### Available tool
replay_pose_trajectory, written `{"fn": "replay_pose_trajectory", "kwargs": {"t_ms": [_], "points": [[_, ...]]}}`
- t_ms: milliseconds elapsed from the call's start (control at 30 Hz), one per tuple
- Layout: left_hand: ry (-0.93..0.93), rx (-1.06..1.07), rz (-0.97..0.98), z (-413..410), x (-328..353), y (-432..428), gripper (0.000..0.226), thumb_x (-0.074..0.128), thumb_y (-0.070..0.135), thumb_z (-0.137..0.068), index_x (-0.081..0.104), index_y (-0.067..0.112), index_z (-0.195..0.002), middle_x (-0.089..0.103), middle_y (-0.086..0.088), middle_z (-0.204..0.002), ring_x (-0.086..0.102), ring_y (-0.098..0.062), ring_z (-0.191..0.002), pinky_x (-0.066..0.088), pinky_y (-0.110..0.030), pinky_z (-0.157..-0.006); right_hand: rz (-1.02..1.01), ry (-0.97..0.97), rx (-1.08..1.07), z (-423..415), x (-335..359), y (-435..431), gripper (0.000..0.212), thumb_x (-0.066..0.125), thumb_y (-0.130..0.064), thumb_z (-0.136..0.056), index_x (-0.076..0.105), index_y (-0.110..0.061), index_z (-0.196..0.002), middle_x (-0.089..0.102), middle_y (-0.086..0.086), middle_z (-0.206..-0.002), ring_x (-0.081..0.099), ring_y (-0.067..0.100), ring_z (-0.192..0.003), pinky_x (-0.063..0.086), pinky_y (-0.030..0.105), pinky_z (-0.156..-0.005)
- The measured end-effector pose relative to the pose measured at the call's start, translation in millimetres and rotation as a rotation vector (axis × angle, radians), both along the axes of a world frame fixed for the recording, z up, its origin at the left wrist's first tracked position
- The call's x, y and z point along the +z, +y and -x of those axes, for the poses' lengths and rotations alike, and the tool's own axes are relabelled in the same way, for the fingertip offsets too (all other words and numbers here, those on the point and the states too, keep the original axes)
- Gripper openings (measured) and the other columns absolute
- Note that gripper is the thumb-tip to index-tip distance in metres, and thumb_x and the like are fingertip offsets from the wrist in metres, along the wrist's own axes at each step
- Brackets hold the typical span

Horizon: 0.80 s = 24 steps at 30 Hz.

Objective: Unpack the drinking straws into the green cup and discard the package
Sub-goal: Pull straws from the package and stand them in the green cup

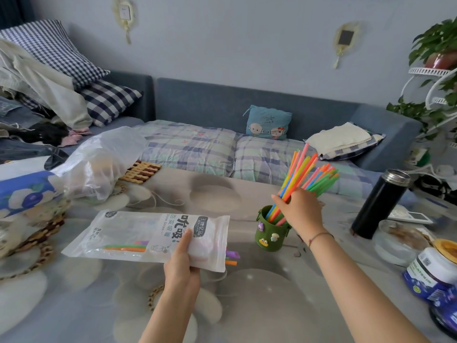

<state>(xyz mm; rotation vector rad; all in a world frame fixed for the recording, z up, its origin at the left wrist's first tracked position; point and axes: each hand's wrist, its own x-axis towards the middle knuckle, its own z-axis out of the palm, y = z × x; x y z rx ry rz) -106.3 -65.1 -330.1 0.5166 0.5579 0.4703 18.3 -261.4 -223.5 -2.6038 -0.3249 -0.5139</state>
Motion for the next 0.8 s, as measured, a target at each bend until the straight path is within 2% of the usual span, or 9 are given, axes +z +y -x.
{"fn": "replay_pose_trajectory", "kwargs": {"t_ms": [67,167,300,367,467,567,633,700,800], "points": [[-0.005,-0.002,-0.009,1,0,0,0.095,0.088,0.031,-0.049,0.053,0.009,-0.135,0.065,-0.016,-0.129,0.061,-0.042,-0.117,0.045,-0.063,-0.1,-0.054,0.032,0.016,1,2,1,0.052,0.058,-0.049,-0.085,0.035,-0.019,-0.049,0.04,-0.002,-0.046,0.046,0.019,-0.048,0.027,0.023,-0.044],[-0.027,-0.004,-0.018,2,3,0,0.098,0.087,0.031,-0.047,0.053,0.007,-0.135,0.065,-0.017,-0.129,0.061,-0.041,-0.118,0.044,-0.063,-0.101,-0.192,-0.03,0.014,6,11,2,0.051,0.057,-0.048,-0.086,0.036,-0.021,-0.049,0.04,-0.004,-0.044,0.042,0.015,-0.042,0.029,0.023,-0.044],[-0.031,-0.013,-0.01,3,5,-2,0.078,0.082,0.025,-0.065,0.053,0.006,-0.135,0.065,-0.017,-0.13,0.061,-0.04,-0.118,0.044,-0.062,-0.102,-0.217,-0.068,0.044,8,15,6,0.039,0.055,-0.042,-0.09,0.039,-0.025,-0.058,0.046,-0.006,-0.051,0.047,0.012,-0.048,0.028,0.022,-0.044],[-0.027,-0.013,0.003,4,6,-3,0.082,0.084,0.026,-0.061,0.053,0.007,-0.135,0.065,-0.017,-0.13,0.061,-0.04,-0.118,0.044,-0.062,-0.102,-0.194,-0.018,0.05,4,10,7,0.04,0.051,-0.039,-0.092,0.039,-0.022,-0.059,0.053,0.0,-0.056,0.054,0.018,-0.052,0.035,0.024,-0.044],[-0.031,-0.003,0.011,5,6,-3,0.093,0.087,0.028,-0.052,0.052,0.007,-0.136,0.065,-0.017,-0.129,0.061,-0.041,-0.118,0.044,-0.063,-0.101,-0.189,0.079,0.048,-2,5,8,0.036,0.049,-0.035,-0.094,0.045,-0.017,-0.063,0.064,0.009,-0.063,0.064,0.022,-0.054,0.054,0.034,-0.05],[-0.026,-0.01,-0.001,5,8,-2,0.099,0.089,0.031,-0.047,0.052,0.007,-0.136,0.064,-0.018,-0.13,0.06,-0.042,-0.119,0.043,-0.065,-0.101,-0.228,0.15,0.081,-2,4,6,0.028,0.051,-0.032,-0.094,0.052,-0.011,-0.075,0.063,0.006,-0.061,0.063,0.015,-0.046,0.055,0.031,-0.045],[-0.033,-0.005,0.002,4,7,0,0.1,0.088,0.032,-0.046,0.053,0.007,-0.136,0.064,-0.018,-0.13,0.06,-0.042,-0.119,0.043,-0.065,-0.101,-0.321,0.202,0.137,-2,0,4,0.015,0.057,-0.026,-0.091,0.052,-0.012,-0.091,0.065,0.007,-0.068,0.065,0.019,-0.049,0.057,0.036,-0.046],[-0.035,-0.006,0.004,4,7,0,0.098,0.088,0.03,-0.046,0.053,0.008,-0.135,0.065,-0.017,-0.129,0.061,-0.042,-0.118,0.044,-0.064,-0.1,-0.424,0.228,0.152,1,-7,2,0.028,0.063,-0.021,-0.085,0.044,-0.022,-0.105,0.066,0.007,-0.076,0.067,0.026,-0.058,0.058,0.046,-0.056],[-0.034,0.001,0.008,4,8,-2,0.092,0.086,0.028,-0.051,0.053,0.008,-0.135,0.066,-0.015,-0.129,0.062,-0.04,-0.117,0.045,-0.063,-0.1,-0.494,0.111,0.122,16,-17,1,0.04,0.068,-0.019,-0.08,0.037,-0.027,-0.104,0.063,-0.004,-0.077,0.067,0.03,-0.068,0.056,0.051,-0.066]]}}
